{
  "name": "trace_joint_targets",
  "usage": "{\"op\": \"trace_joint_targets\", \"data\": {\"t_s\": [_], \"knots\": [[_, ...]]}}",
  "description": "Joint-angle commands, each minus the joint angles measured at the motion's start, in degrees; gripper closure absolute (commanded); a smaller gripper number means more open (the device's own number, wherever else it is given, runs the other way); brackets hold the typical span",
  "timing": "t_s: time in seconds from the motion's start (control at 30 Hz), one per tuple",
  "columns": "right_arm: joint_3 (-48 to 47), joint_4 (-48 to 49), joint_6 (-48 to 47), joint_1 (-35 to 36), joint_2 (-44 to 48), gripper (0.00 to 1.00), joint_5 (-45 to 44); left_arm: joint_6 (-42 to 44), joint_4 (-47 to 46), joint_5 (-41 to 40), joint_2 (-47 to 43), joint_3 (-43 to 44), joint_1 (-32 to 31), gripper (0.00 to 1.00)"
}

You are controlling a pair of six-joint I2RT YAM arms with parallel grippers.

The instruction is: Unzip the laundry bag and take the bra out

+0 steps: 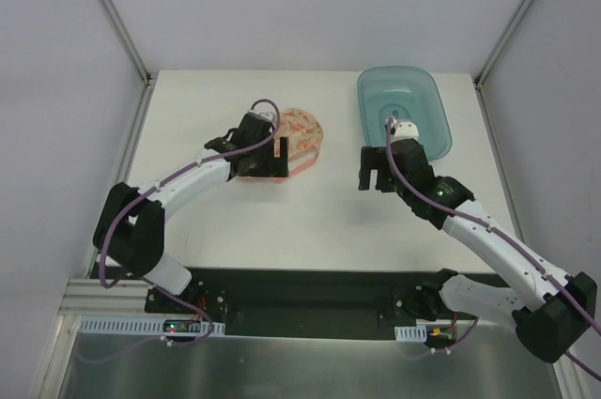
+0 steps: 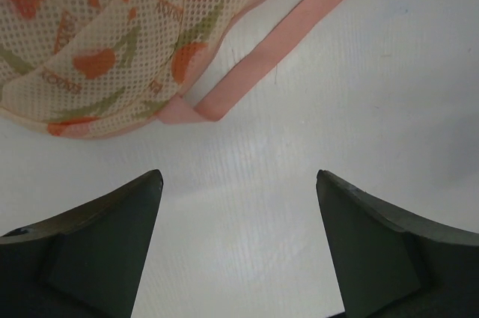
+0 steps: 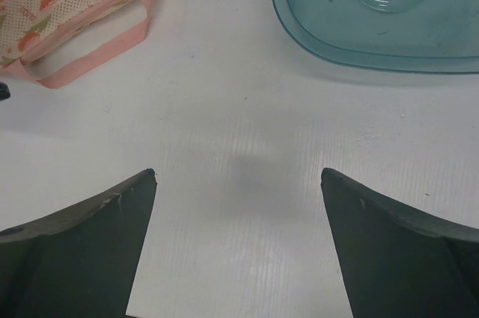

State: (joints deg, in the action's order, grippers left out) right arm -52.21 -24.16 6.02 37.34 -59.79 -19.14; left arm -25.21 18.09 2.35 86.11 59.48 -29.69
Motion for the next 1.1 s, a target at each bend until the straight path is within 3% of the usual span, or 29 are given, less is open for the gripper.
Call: {"op": "trace_joint_targets", "data": {"t_s": [0.0, 0.27, 0.4, 0.57, 0.7, 0.8, 0.93, 0.97, 1.07], "knots": [[0.9, 1.0, 1.1, 0.4, 2.6, 0.04, 0.5, 5.3, 3.0, -9.5, 4.7, 8.4, -4.7, 0.16], [2.0, 0.6, 1.6, 0.6, 4.2, 0.04, 1.0, 15.3, 4.3, -18.8, 16.9, 17.6, -8.0, 0.20], [2.9, 0.6, 2.0, 0.7, 5.5, 0.04, 1.1, 18.3, 4.5, -22.5, 21.0, 21.2, -8.8, 0.30], [3.5, 0.3, 2.2, 0.7, 6.8, 0.04, 1.1, 22.1, 4.6, -28.2, 25.9, 23.7, -10.7, 0.35], [3.7, 0.3, 2.3, 0.9, 7.5, 0.04, 0.9, 22.1, 4.6, -28.2, 27.1, 24.5, -10.7, 0.45], [3.6, 0.2, 2.2, 0.9, 7.8, 0.04, 0.9, 23.0, 4.6, -28.7, 28.7, 25.7, -10.7, 0.61], [3.6, 0.0, 2.2, 0.9, 8.3, 0.04, 0.9, 24.3, 4.6, -29.8, 30.3, 26.9, -10.7, 0.59], [3.7, 0.0, 2.2, 0.9, 8.4, 0.04, 0.8, 24.4, 4.6, -30.2, 30.3, 27.2, -10.7, 0.52], [3.8, 0.0, 2.2, 0.9, 8.7, 0.04, 0.7, 24.7, 4.6, -30.1, 31.0, 28.0, -10.7, 0.45]]}}
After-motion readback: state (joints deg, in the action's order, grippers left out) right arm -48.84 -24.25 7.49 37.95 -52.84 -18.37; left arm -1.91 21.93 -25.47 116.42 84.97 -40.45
